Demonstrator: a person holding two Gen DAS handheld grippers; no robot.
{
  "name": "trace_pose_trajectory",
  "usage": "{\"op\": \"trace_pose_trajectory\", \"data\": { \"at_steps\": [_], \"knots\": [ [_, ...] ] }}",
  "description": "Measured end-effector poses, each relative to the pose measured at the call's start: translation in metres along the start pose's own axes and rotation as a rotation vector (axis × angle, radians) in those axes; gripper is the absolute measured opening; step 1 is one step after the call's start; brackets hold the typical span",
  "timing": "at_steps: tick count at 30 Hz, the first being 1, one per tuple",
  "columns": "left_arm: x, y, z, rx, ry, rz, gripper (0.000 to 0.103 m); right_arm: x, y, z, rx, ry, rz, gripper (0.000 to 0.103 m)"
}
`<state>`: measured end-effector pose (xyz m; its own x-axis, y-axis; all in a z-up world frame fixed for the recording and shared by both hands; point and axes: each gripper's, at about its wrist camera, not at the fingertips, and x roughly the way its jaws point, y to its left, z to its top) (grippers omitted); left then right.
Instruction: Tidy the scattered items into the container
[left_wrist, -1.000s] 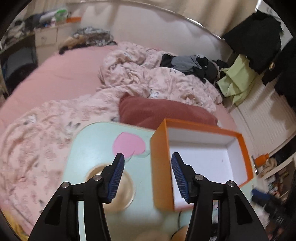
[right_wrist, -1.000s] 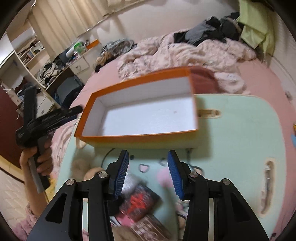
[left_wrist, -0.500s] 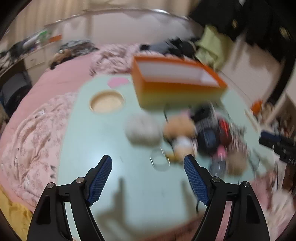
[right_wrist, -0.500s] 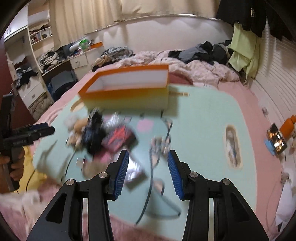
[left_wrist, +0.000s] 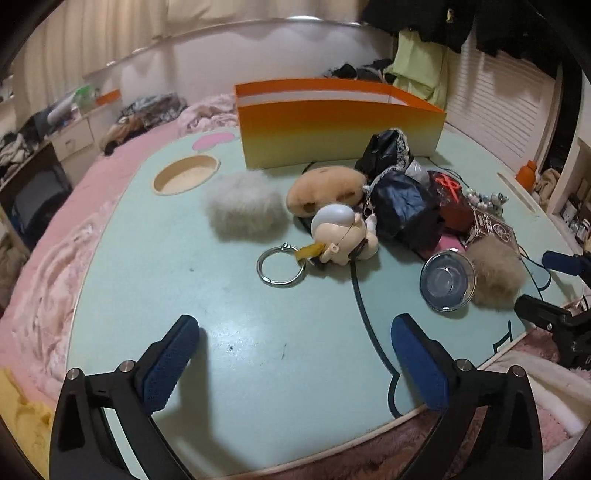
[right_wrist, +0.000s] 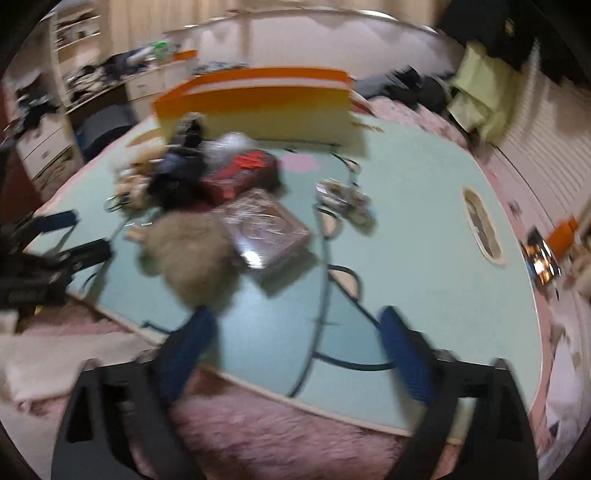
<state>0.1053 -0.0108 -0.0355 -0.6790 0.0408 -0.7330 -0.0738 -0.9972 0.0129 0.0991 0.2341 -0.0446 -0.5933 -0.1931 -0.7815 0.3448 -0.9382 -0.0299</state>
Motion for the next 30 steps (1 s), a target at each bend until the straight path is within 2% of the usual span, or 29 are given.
{"op": "trace_pose_trajectory", "data": {
  "at_steps": [5, 10, 15, 19, 22, 27, 29, 30],
  "knots": [
    [0.001, 0.0, -0.001, 0.021, -0.032, -0.017, 0.103, -0.001, -0.003, -0.004, -0.007, -0.039, 0.005, 0.103],
    [0.001, -0.002, 0.0, 0.03, -0.033, -0.018, 0.103, 0.0, -0.004, -0.003, -0.021, -0.046, 0.018, 0.103],
    [0.002, -0.006, -0.002, 0.064, -0.061, -0.052, 0.103, 0.002, -0.005, -0.003, -0.025, -0.049, 0.021, 0.103],
    [0.003, -0.004, 0.004, 0.079, -0.035, -0.077, 0.103, 0.002, -0.007, -0.003, -0.034, -0.052, 0.03, 0.103],
    [-0.005, 0.008, 0.013, 0.052, -0.057, -0.12, 0.103, 0.003, -0.007, -0.003, -0.039, -0.061, 0.037, 0.103],
    [-0.021, 0.04, 0.044, 0.0, -0.162, -0.058, 0.101, 0.003, -0.008, -0.001, -0.032, -0.069, 0.034, 0.103],
    [-0.018, 0.056, 0.06, -0.046, -0.168, -0.045, 0.098, 0.004, -0.008, 0.0, -0.032, -0.071, 0.033, 0.103],
    [-0.014, 0.061, 0.065, -0.066, -0.157, -0.049, 0.091, 0.004, -0.008, 0.0, -0.033, -0.071, 0.034, 0.103]
  ]
}}
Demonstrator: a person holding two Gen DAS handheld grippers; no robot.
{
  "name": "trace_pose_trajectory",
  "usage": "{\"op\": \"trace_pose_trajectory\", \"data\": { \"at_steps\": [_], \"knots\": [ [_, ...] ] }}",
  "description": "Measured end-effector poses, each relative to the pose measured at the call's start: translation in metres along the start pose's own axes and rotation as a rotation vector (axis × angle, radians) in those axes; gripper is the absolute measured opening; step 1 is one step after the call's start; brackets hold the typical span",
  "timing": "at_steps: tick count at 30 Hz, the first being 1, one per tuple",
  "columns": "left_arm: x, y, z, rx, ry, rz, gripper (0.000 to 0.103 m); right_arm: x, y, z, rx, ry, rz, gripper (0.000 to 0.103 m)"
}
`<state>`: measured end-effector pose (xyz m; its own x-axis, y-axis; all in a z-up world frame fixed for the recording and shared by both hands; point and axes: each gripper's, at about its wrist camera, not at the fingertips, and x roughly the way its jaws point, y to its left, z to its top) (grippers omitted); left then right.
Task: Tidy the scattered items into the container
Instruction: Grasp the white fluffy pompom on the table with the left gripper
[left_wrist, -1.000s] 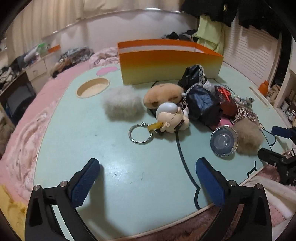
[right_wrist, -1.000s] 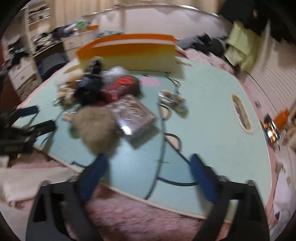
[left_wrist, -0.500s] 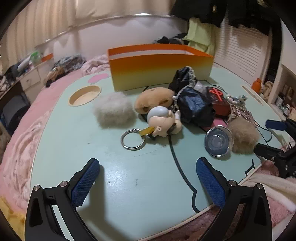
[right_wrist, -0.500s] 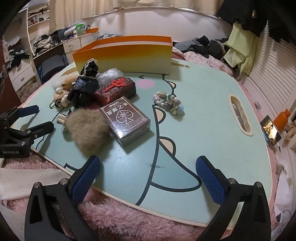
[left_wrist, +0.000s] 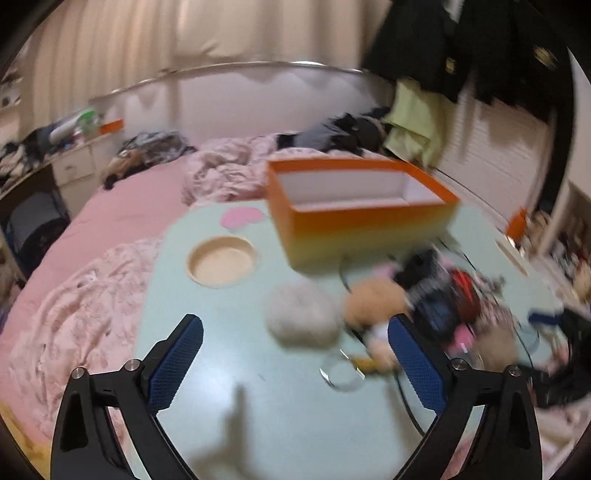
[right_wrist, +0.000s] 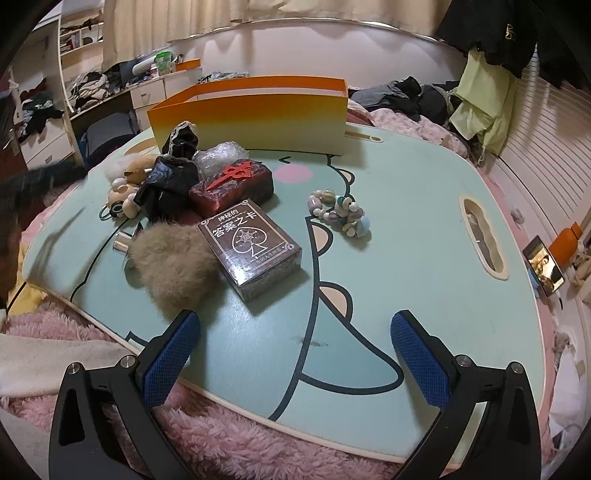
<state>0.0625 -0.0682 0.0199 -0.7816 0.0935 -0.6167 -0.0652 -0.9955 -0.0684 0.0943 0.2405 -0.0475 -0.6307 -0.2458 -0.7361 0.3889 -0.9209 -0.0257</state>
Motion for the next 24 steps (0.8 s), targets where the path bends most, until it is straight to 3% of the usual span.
{"op": "trace_pose_trajectory", "data": {
  "at_steps": [1, 4, 8, 10, 11, 12, 14, 19, 24],
  "knots": [
    [0.008, 0.005, 0.005, -0.023, 0.018, -0.02, 0.085, 0.0, 0.0, 0.0, -0.001, -0.001, 0.001, 0.103],
    [0.031, 0.011, 0.011, -0.061, 0.083, -0.064, 0.08, 0.001, -0.001, 0.0, -0.001, -0.001, 0.001, 0.103],
    [0.056, 0.003, 0.007, -0.028, 0.144, -0.054, 0.077, 0.0, -0.001, 0.0, 0.0, -0.002, 0.001, 0.103],
    [0.064, 0.002, 0.002, -0.016, 0.173, -0.037, 0.062, 0.0, -0.002, 0.001, 0.003, -0.007, 0.006, 0.103],
    [0.065, 0.001, 0.0, -0.008, 0.168, -0.027, 0.06, 0.0, -0.004, 0.0, 0.013, -0.013, 0.011, 0.103],
    [0.064, 0.0, -0.002, 0.006, 0.16, -0.019, 0.051, -0.001, -0.006, 0.0, 0.027, -0.018, 0.015, 0.103],
    [0.062, 0.001, -0.004, 0.021, 0.151, -0.011, 0.042, -0.005, -0.014, 0.0, 0.072, -0.034, 0.029, 0.103],
    [0.051, 0.011, -0.008, -0.029, 0.125, -0.052, 0.041, -0.016, -0.045, 0.015, 0.206, -0.112, 0.039, 0.101],
    [0.037, 0.01, -0.009, -0.003, 0.105, -0.042, 0.041, -0.005, -0.053, 0.042, 0.209, -0.112, 0.012, 0.09]
  ]
}}
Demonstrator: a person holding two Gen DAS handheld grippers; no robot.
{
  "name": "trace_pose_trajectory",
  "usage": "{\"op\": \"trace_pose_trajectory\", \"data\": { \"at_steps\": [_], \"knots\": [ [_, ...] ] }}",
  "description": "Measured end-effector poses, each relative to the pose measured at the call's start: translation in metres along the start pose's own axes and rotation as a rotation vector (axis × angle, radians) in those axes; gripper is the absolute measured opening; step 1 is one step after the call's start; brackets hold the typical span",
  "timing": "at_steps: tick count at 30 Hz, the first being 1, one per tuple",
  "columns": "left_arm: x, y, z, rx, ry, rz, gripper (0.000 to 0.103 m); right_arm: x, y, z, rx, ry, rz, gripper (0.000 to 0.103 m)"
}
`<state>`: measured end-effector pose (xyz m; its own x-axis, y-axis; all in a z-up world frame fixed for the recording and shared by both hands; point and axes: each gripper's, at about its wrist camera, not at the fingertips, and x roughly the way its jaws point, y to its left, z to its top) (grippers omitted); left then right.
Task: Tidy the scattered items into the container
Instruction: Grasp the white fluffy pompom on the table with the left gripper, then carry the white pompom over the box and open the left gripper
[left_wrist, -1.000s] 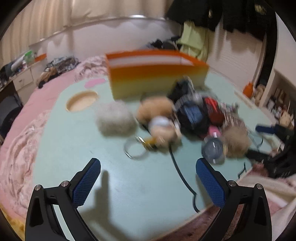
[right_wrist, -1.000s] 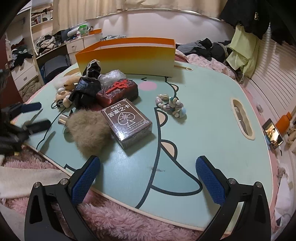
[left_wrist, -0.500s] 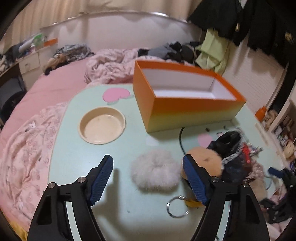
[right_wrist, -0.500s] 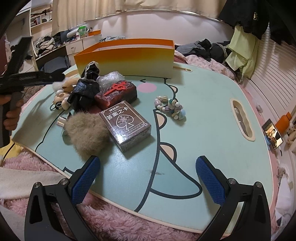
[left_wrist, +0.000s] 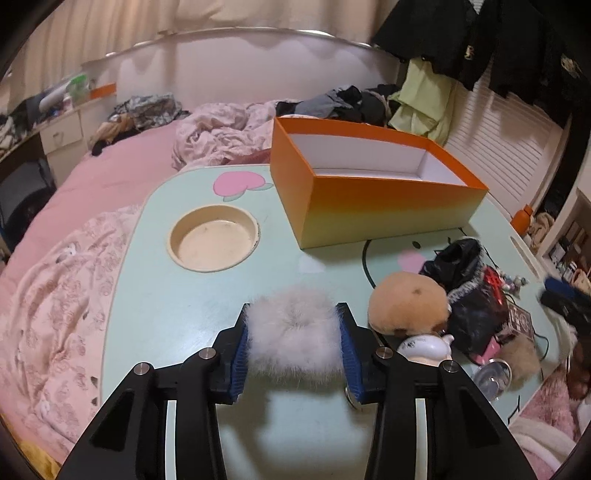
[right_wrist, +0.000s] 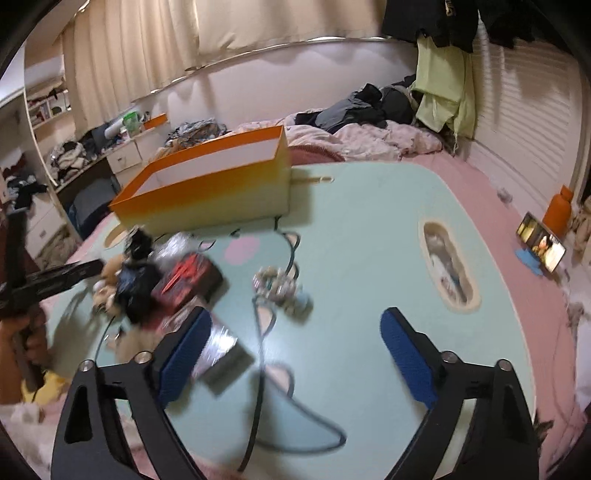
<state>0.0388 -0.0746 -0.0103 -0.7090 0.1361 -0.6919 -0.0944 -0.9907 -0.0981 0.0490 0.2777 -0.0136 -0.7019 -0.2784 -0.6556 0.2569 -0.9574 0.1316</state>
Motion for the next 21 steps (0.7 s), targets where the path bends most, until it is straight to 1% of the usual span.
{"op": "trace_pose_trajectory", "data": {
  "at_steps": [3, 7, 8, 9, 10, 11, 12, 14, 18, 21],
  "knots": [
    [-0.007, 0.0, 0.001, -0.003, -0.016, -0.009, 0.041, 0.015, 0.006, 0.013, -0.023, 0.022, -0.003, 0.08],
    [-0.01, -0.002, 0.004, -0.008, -0.024, -0.039, 0.041, 0.035, 0.015, 0.019, -0.05, 0.078, 0.0, 0.077],
    [-0.011, -0.003, 0.004, -0.005, -0.027, -0.039, 0.041, 0.041, 0.017, 0.016, -0.063, 0.096, -0.008, 0.064],
    [-0.011, -0.004, 0.005, -0.001, -0.03, -0.04, 0.041, 0.043, 0.019, 0.012, -0.071, 0.109, -0.013, 0.053],
    [-0.011, -0.005, 0.005, -0.001, -0.032, -0.044, 0.041, 0.042, 0.021, 0.008, -0.091, 0.09, -0.03, 0.039],
    [-0.011, -0.006, 0.006, -0.002, -0.032, -0.049, 0.041, 0.041, 0.023, 0.006, -0.107, 0.089, -0.033, 0.025],
    [-0.011, -0.006, 0.008, -0.006, -0.034, -0.058, 0.041, 0.038, 0.024, 0.005, -0.115, 0.084, -0.017, 0.022],
    [-0.012, -0.008, 0.012, -0.011, -0.041, -0.076, 0.041, 0.034, 0.022, 0.004, -0.099, 0.084, 0.023, 0.022],
    [-0.017, -0.016, 0.026, -0.01, -0.065, -0.107, 0.041, 0.022, 0.021, 0.012, -0.102, 0.042, 0.042, 0.022],
    [-0.021, -0.025, 0.042, 0.009, -0.09, -0.111, 0.041, 0.015, 0.025, 0.024, -0.108, 0.013, 0.062, 0.022]
  ]
}}
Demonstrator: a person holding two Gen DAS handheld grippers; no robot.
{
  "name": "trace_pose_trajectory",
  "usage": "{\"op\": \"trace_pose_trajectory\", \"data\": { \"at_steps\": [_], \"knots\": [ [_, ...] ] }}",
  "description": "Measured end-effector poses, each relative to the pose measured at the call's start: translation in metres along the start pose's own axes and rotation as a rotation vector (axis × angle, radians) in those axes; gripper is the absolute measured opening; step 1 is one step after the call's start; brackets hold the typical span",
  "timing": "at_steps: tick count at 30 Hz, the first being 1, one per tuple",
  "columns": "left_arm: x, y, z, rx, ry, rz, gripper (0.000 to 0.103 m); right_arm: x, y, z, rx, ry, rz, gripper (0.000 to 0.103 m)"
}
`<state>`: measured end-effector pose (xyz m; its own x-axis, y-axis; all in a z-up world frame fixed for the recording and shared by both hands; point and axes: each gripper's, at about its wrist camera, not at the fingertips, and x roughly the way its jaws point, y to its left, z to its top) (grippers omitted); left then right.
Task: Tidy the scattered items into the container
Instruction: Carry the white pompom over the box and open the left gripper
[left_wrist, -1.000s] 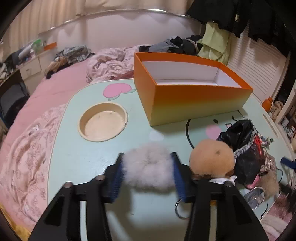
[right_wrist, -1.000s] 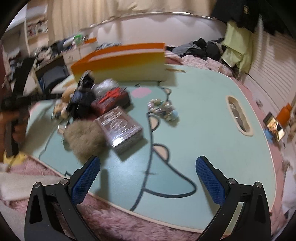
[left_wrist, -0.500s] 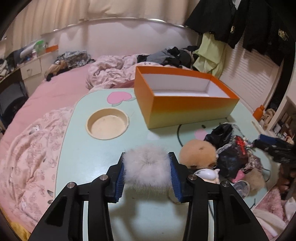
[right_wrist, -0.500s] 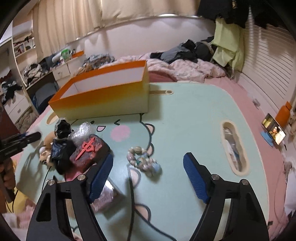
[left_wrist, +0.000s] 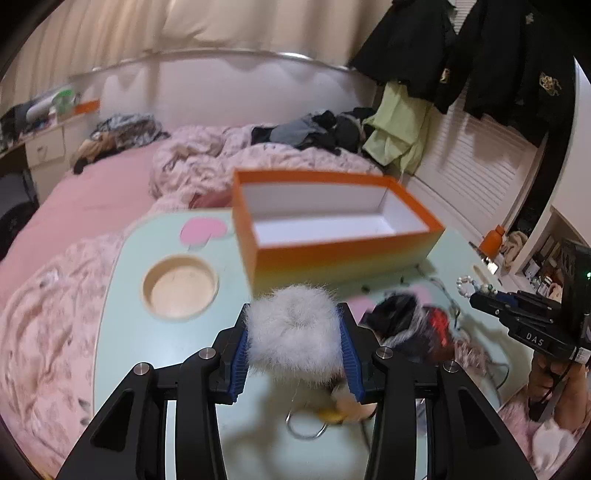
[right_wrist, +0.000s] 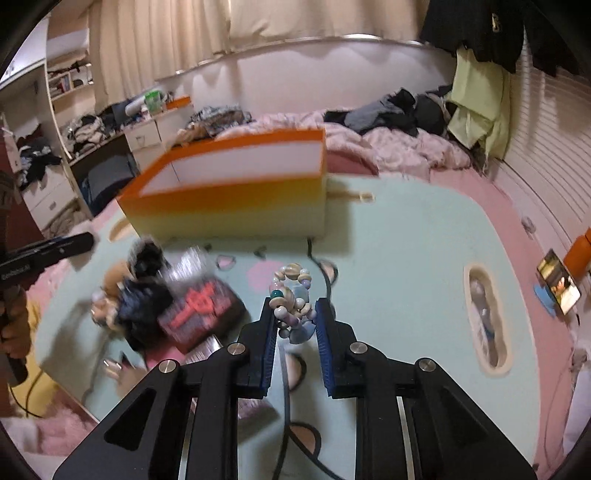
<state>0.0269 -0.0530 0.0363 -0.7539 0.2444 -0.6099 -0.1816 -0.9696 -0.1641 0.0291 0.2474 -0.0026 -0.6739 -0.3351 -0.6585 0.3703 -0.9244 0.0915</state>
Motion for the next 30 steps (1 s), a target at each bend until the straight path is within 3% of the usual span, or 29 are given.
{"op": "trace_pose_trajectory", "data": {
  "at_steps": [6, 13, 17, 23, 26, 28, 30],
  "knots": [
    [0.008, -0.017, 0.05, 0.026, -0.059, -0.024, 0.041, -0.006, 0.008, 0.044, -0.057, -0.056, 0.03, 0.022],
    [0.056, -0.02, 0.101, -0.018, 0.001, -0.046, 0.041, 0.007, 0.016, 0.106, -0.086, -0.104, 0.073, 0.022],
    [0.096, -0.018, 0.111, -0.017, 0.075, -0.004, 0.041, 0.039, 0.014, 0.133, -0.052, -0.047, 0.116, 0.022],
    [0.143, -0.003, 0.11, -0.075, 0.221, 0.052, 0.042, 0.104, 0.02, 0.14, -0.072, 0.085, 0.067, 0.022],
    [0.141, -0.001, 0.11, -0.07, 0.196, 0.07, 0.051, 0.123, 0.018, 0.144, -0.07, 0.114, 0.042, 0.022],
    [0.13, 0.0, 0.111, -0.087, 0.143, 0.034, 0.067, 0.13, 0.016, 0.147, -0.057, 0.111, 0.021, 0.023],
    [0.117, 0.002, 0.111, -0.091, 0.098, 0.014, 0.072, 0.129, 0.013, 0.148, -0.039, 0.091, -0.012, 0.025]
  ]
}}
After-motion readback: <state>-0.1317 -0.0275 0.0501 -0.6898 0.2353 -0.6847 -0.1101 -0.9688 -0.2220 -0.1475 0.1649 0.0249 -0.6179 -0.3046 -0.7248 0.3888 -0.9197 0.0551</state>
